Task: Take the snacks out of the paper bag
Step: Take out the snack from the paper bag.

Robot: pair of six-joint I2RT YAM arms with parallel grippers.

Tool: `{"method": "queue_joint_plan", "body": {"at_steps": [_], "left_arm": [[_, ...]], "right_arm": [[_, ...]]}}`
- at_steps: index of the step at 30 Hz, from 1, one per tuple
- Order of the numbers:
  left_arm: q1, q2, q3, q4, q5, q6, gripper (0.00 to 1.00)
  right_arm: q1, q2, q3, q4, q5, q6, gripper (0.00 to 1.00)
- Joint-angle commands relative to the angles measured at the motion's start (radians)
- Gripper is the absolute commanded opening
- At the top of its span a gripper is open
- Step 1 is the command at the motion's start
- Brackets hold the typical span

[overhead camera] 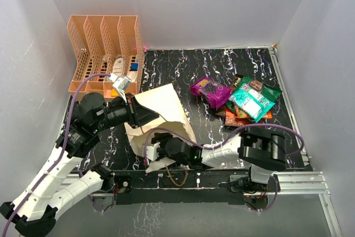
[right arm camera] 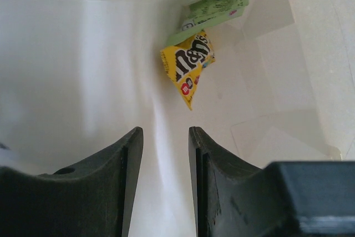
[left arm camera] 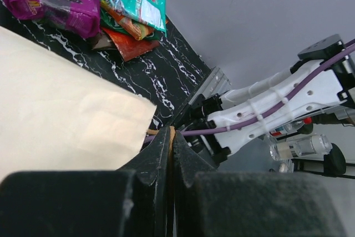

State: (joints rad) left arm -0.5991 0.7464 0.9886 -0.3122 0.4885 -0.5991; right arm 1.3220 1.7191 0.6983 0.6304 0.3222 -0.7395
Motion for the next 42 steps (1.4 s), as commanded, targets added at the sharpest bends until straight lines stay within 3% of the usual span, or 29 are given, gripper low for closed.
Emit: {"method": "queue_joint_plan", "body": {"at_steps": [1, 5, 11, 15, 21, 31, 37, 42], "left_arm": [[0.001, -0.004, 0.053, 0.032, 0.053, 0.025, 0.0], [0.001, -0.02, 0.044, 0.017, 0.058, 0.03, 0.0], [0.0, -0.033, 0.052, 0.008, 0.056, 0.03, 0.0], [0.001, -0.026, 0.069, 0.001, 0.052, 0.036, 0.0], [0.0, -0.001, 0.078, 0.04, 0.078, 0.015, 0.0], [0.001, 0.033, 0.09, 0.122, 0.119, -0.043, 0.0], [0.001, 0.049, 0.071, 0.178, 0.141, -0.079, 0.0], [0.0, 0.05, 0.054, 0.198, 0.142, -0.097, 0.0]], "right_arm": [[-0.017, 0.071, 0.063, 0.19, 0.112, 0.016, 0.41], [-0.057, 0.076, 0.048, 0.22, 0.063, 0.038, 0.4], [-0.074, 0.095, 0.026, 0.267, -0.003, -0.124, 0.42], [-0.086, 0.083, 0.033, 0.228, -0.038, -0.203, 0.43], [-0.093, 0.105, 0.125, 0.082, -0.114, -0.315, 0.52], [-0.103, 0.197, 0.237, 0.052, -0.193, -0.307, 0.56], [-0.146, 0.221, 0.245, 0.091, -0.288, -0.22, 0.57], [-0.167, 0.267, 0.257, 0.181, -0.227, -0.171, 0.61]]}}
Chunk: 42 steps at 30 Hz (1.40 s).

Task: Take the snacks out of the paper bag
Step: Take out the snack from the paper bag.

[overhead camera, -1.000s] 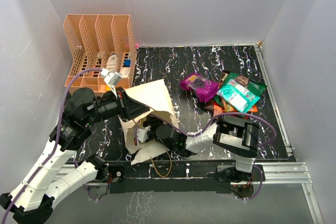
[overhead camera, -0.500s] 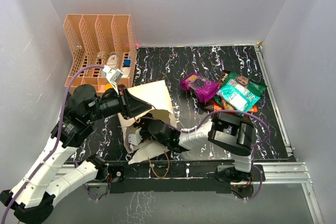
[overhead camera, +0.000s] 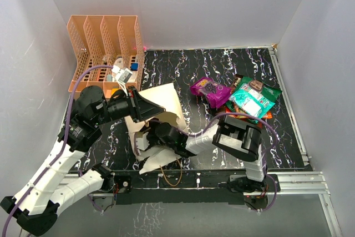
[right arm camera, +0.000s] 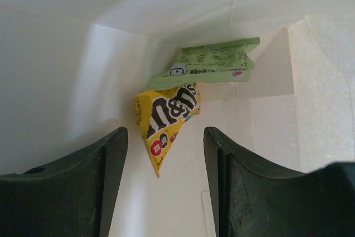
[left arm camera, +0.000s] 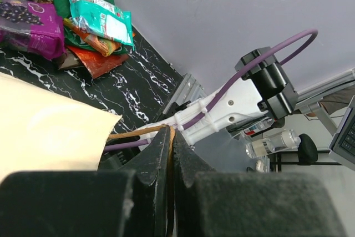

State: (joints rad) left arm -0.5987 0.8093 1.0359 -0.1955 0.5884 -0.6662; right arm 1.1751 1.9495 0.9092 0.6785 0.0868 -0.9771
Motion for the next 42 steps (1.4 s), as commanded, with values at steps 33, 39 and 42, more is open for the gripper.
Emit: {"method": "queue_joint_plan", "body": {"at_steps": [33, 39, 42], "left_arm": [[0.0, -0.133, -0.048, -0.177, -0.171, 0.077, 0.0], [0.0, -0.153, -0.055, -0.205, -0.24, 0.082, 0.0], [0.0, -0.146, -0.059, -0.196, -0.246, 0.081, 0.0]], "right_arm": [[-0.125, -0.022, 0.091, 0.085, -0.13, 0.153, 0.07], [-0.117, -0.15, -0.052, 0.104, -0.156, 0.181, 0.07], [-0.09, -0.224, -0.121, 0.072, -0.161, 0.149, 0.07]]}}
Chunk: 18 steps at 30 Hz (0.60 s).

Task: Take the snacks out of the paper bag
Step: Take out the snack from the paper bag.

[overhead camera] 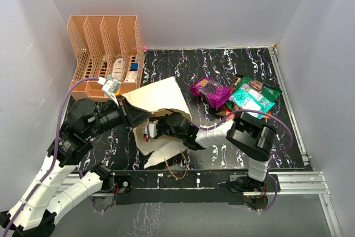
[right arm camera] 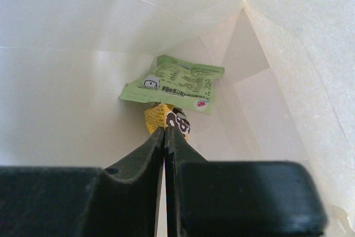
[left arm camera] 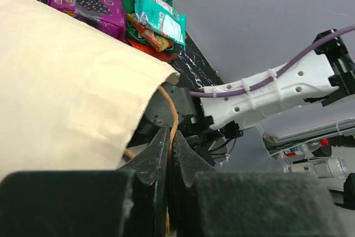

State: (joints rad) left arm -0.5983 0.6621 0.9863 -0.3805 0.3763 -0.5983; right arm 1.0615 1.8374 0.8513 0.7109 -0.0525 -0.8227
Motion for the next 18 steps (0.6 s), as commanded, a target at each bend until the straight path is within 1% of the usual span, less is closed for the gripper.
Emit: {"method": "queue_joint_plan", "body": {"at_steps": [1, 6, 9, 12, 18], "left_arm": [[0.0, 0.006, -0.008, -0.01, -0.036, 0.013, 0.0], [-0.001, 0.022, -0.007, 0.003, -0.049, 0.008, 0.0], [0.0, 0.027, -0.021, 0.021, -0.049, 0.001, 0.0], [0.0, 0.041, -0.026, 0.033, -0.045, -0.004, 0.0], [0.0, 0.071, -0.036, 0.068, -0.026, -0.019, 0.0]], "right_arm": [[0.034, -0.137, -0.083, 0.022, -0.017, -0.015, 0.07], [0.064, -0.301, -0.209, -0.039, -0.024, -0.009, 0.07], [0.081, -0.405, -0.249, -0.126, -0.081, -0.001, 0.07], [0.109, -0.491, -0.287, -0.195, -0.103, 0.01, 0.07], [0.167, -0.66, -0.324, -0.249, -0.064, 0.109, 0.07]]}}
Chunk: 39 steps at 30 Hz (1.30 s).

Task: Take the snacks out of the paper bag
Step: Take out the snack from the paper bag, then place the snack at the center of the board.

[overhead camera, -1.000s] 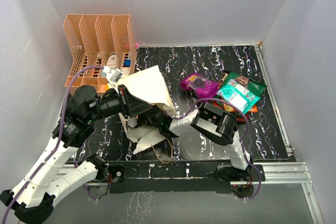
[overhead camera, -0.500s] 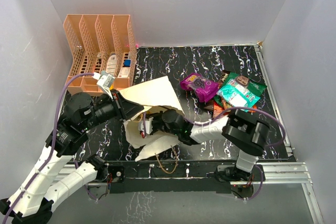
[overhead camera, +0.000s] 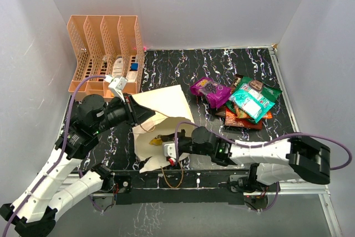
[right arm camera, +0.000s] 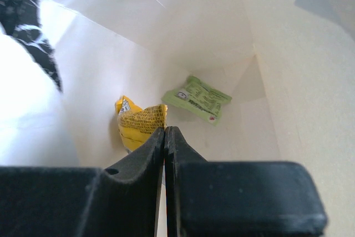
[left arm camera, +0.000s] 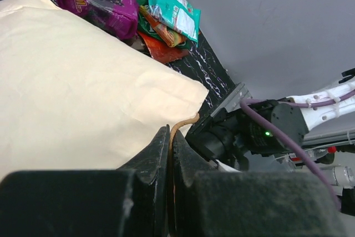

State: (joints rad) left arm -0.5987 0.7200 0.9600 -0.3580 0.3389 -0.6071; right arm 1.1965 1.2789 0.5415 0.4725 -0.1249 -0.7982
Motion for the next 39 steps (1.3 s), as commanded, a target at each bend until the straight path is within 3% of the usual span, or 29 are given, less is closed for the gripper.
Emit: {"method": "queue_joint_plan", "body": {"at_steps": [1, 10, 26, 34, 39], "left_arm": [[-0.001, 0.018, -0.008, 0.045, 0.012, -0.011, 0.0], [0.0, 0.052, 0.015, 0.012, -0.044, -0.043, 0.0], [0.0, 0.101, 0.026, -0.054, -0.133, -0.046, 0.0], [0.0, 0.104, 0.024, -0.066, -0.152, -0.042, 0.0], [0.0, 0.11, 0.023, -0.068, -0.149, -0.046, 0.0]], "right_arm": [[0.036, -0.128, -0.017, -0.013, 0.014, 0.107, 0.07], [0.042, -0.352, 0.049, -0.16, 0.132, 0.169, 0.07], [0.043, -0.486, 0.352, -0.42, 0.247, 0.107, 0.07], [0.042, -0.489, 0.518, -0.47, 0.302, 0.011, 0.07], [0.042, -0.391, 0.577, -0.371, 0.539, -0.12, 0.07]]}}
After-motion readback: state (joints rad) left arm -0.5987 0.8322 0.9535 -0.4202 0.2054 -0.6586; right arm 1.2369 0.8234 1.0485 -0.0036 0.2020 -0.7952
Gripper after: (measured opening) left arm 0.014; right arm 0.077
